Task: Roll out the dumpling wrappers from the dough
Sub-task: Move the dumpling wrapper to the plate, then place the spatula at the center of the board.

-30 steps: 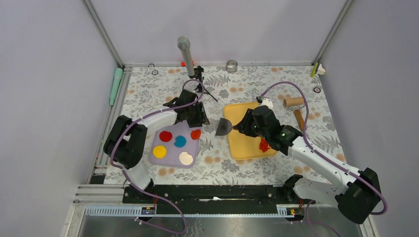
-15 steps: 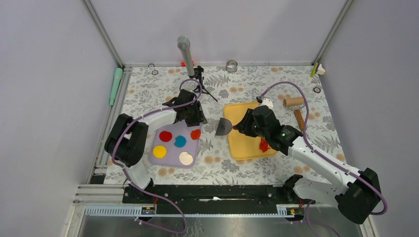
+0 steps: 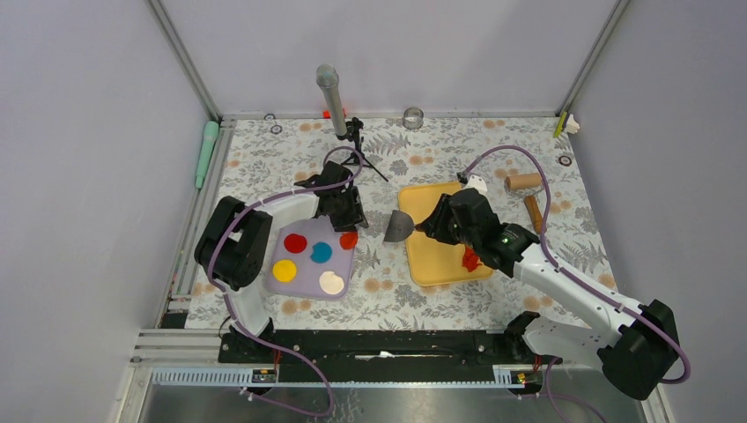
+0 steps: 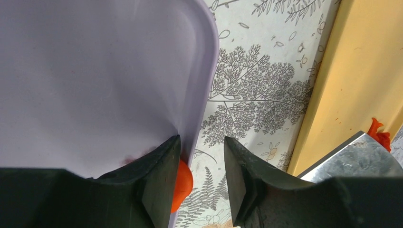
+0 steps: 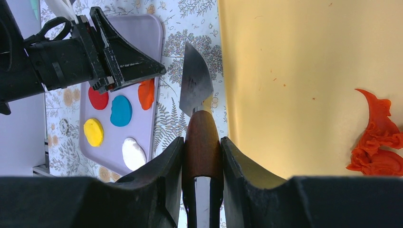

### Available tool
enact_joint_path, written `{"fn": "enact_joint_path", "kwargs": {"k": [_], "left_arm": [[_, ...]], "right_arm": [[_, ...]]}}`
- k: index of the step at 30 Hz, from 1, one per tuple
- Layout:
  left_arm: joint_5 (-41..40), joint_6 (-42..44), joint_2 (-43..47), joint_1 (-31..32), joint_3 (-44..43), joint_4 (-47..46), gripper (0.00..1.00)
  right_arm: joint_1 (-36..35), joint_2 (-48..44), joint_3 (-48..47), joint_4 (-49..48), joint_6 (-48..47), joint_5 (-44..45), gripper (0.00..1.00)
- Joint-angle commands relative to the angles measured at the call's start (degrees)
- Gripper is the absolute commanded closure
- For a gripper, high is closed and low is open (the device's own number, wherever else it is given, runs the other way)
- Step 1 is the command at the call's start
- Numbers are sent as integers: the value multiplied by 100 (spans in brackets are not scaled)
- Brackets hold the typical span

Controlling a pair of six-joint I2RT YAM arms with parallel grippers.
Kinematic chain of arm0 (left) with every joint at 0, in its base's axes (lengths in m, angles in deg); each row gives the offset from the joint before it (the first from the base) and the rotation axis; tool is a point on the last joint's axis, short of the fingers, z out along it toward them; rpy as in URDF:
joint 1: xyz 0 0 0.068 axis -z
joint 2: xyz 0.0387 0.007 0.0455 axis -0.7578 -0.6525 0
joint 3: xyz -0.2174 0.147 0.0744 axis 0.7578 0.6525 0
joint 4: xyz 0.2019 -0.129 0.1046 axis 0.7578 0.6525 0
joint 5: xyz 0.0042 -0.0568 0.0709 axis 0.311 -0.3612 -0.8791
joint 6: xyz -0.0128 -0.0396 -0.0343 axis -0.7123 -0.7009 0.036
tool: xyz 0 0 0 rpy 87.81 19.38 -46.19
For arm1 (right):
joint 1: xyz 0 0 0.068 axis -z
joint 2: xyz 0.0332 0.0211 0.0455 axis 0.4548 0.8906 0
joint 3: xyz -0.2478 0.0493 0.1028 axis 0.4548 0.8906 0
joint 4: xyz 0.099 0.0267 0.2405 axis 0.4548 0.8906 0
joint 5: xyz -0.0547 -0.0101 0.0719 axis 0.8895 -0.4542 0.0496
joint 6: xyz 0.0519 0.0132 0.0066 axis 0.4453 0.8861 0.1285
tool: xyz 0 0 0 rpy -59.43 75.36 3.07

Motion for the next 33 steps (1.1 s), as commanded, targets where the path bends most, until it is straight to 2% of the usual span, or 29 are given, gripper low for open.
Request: {"fn": "enact_joint_path", "kwargs": {"k": [1,20,24,29,31,33], "left_arm": [[-132,167,115,-19,-159,447,55],[-1204,294,786,-81,-91,1003,55],[-1077,267,967,-85,-75,806,54],[-731,238,1691,-81,173,343,52],[-544,257,2004,-81,306,173,51],[-369,313,2216,-81,364,171,50]], "right_arm": [[38,-72,-164,-251,10,173,100],[42,-62,-145,-300,-33,144,100],[45,-69,-253,-235,-123,200,100],[152,-193,-434,34,-431,447,100],[384,-237,-487,152,-560,439,100],[907,-299,-474,136,-617,-16,100]]}}
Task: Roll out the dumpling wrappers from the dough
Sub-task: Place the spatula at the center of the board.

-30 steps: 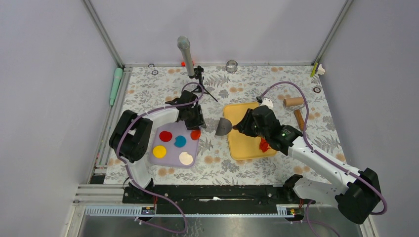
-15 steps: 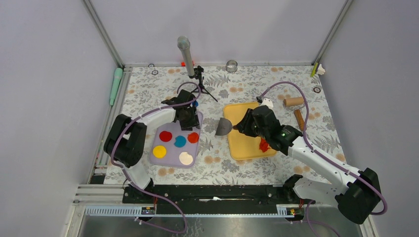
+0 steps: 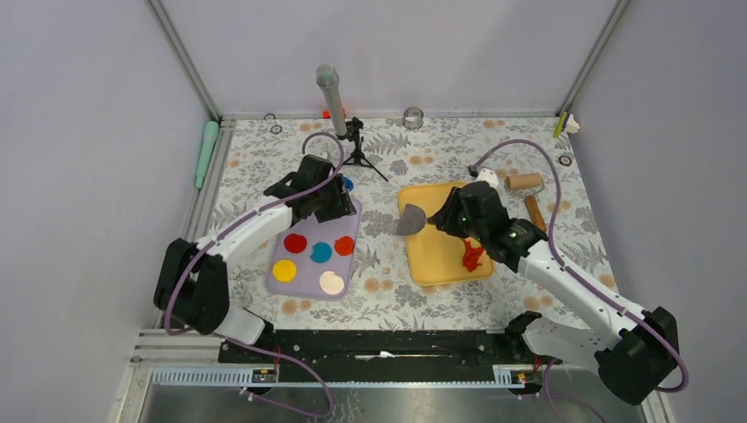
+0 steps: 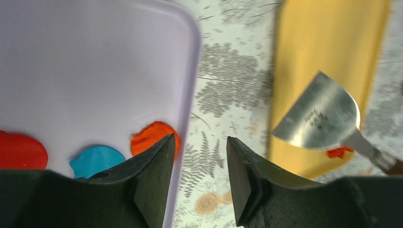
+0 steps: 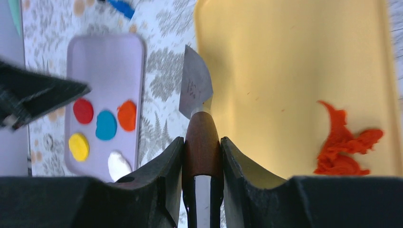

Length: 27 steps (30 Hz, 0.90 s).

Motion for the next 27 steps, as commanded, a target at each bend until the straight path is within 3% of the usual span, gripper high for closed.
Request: {"fn": "enact_joint_path", "kwargs": {"k": [1,8,11,16,21,22,25,27], "left_arm": [[413,130,709,-29,121,-451,50],[743,288,1268,13,496,-392,44],[762,292,1370,33,545,-345,42],[815,253,1421,33,504,-278,40],[759,296,1678,33,496,-263,34],[734,324,1713,33,487,-234,33],[719,348,1842,33,487,-172,29],[726,375,1924,33,450,-113,27]], "right_arm": [[1004,-318,-314,-152,-303,-421,100],[3243,293,-182,-2067,181,-2070,100],[3429,1097,-463,-3033,325,-1818,100],[3644,2994,-1791,-3247,541,-2064,100],[3708,4247,-2559,-3510,926,-2213,100],[3707,4447,-2684,-3490,936,-2240,92],[3961,5002,-3282,-2971,801,-2366,40],[3988,5153,-3716,-2314,531,-2185,19]]}}
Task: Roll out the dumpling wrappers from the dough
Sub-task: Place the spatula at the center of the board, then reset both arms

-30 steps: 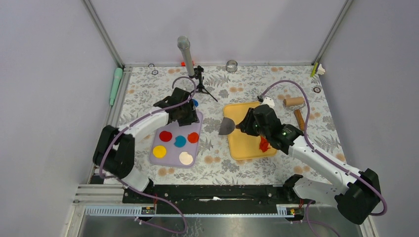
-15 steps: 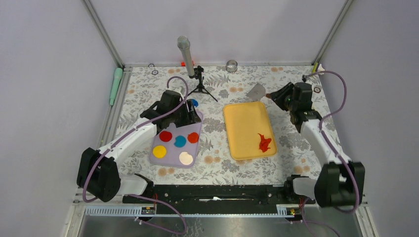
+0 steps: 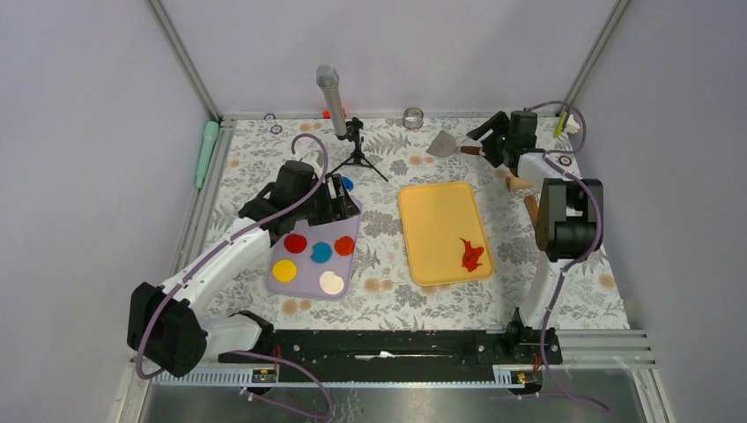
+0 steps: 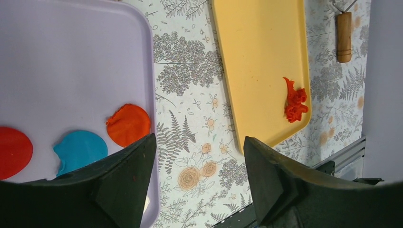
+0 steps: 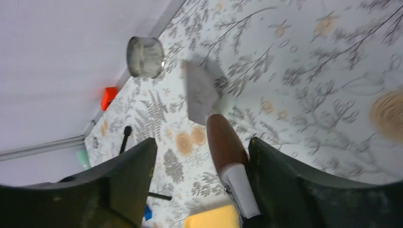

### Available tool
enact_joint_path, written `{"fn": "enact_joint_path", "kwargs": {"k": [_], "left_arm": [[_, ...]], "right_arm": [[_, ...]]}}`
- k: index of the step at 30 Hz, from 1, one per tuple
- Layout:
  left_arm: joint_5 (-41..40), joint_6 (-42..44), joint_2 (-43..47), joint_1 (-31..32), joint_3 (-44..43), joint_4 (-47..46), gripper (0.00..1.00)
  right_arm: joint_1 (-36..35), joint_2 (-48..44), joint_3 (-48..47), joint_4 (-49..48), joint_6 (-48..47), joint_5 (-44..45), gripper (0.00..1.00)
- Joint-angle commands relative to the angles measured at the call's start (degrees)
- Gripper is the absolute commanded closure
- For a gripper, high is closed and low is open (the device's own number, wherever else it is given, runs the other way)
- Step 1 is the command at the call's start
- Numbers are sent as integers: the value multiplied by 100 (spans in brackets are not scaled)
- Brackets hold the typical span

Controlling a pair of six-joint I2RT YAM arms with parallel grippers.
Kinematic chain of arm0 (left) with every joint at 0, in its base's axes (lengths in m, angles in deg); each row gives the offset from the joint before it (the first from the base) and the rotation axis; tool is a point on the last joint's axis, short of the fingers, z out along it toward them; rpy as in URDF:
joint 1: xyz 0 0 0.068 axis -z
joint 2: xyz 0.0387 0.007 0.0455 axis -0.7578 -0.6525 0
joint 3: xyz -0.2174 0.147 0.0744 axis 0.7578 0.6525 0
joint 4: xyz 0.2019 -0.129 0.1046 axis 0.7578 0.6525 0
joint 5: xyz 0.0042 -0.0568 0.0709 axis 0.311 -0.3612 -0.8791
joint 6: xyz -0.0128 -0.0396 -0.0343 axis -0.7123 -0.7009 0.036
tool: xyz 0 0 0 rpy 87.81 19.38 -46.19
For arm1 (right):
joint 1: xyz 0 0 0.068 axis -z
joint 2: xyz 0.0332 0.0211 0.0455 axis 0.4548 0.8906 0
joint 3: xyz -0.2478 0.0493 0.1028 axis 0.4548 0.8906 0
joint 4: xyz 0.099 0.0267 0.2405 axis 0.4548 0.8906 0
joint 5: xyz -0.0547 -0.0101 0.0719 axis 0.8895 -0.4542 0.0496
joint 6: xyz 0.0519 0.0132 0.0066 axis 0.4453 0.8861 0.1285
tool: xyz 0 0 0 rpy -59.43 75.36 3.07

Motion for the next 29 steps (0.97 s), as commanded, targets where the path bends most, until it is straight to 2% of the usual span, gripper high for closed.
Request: {"fn": "enact_joint_path", "kwargs": {"k": [1,2,4,6,11,17,21,25,29], "left_arm": [[6,133,306,11,-111,61,25],[0,168,358,11,-127,73,21],[-58,273,479,5,-135,65,10],[-86,419,582,-22,-193,100,2],[38,566,840,-117,-348,-2,1],[-249,516,744,-274,-485,-88,1],[-127,459,649,-471,-638,42,1],[-21,594,533,-541,-712,126,1],[197,642,450,-598,-745,126,1]], "right_arm": [[171,114,-1025,830,-433,196,12],[171,-29,-1095,1082,-591,524,3],[171,-469,-1002,1457,-838,1435,1],[171,-991,-768,1527,-1265,2067,0],[171,-2067,-444,2592,-1854,2767,1],[171,-3281,923,2803,-2147,2950,0],[171,-4074,1596,2895,-2111,3285,0],[171,-4704,2078,2897,-2140,3251,1],[171,-4948,2417,2942,-2124,3266,0]]}}
